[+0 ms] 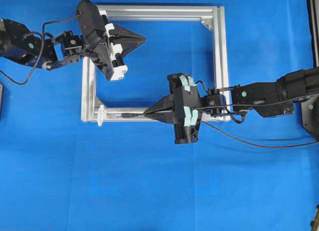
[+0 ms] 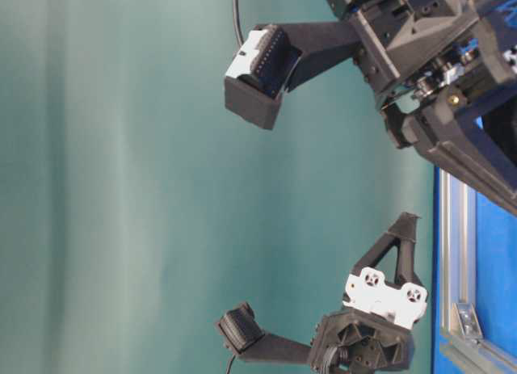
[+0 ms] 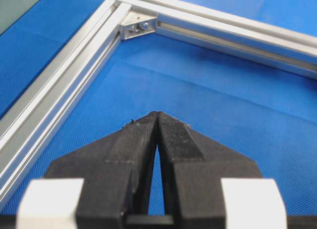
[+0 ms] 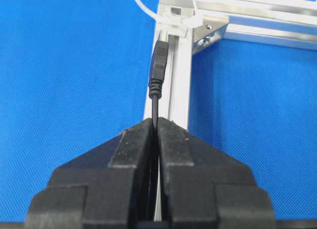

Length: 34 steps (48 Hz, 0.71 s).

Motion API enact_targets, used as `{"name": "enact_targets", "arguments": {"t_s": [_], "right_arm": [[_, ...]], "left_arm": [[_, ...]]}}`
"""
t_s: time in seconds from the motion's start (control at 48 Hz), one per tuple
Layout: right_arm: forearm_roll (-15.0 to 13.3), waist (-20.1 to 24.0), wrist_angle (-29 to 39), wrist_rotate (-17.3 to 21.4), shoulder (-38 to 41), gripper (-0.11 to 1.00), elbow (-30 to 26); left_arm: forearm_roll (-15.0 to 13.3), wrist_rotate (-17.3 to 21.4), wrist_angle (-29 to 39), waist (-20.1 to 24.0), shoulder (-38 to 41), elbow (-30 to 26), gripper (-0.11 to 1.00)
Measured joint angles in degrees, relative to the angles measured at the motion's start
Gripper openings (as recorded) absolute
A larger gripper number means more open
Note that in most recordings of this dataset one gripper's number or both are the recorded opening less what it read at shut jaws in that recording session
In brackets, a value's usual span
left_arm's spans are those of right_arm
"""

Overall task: Insert the wire through the string loop located on the left side.
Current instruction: 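Lift the cable and carry it left toward the white zip-tie loop, then push the USB plug through the white loop with the right gripper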

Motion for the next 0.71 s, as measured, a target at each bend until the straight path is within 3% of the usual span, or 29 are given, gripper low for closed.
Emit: {"name": "enact_targets", "arguments": {"t_s": [0.708], "right_arm": [[-0.09, 0.53, 1.32, -0.09, 3.96, 0.00, -7.12]], "left_arm": [[0.00, 0.09, -0.09, 0.00, 0.00, 0.00, 0.00]]}}
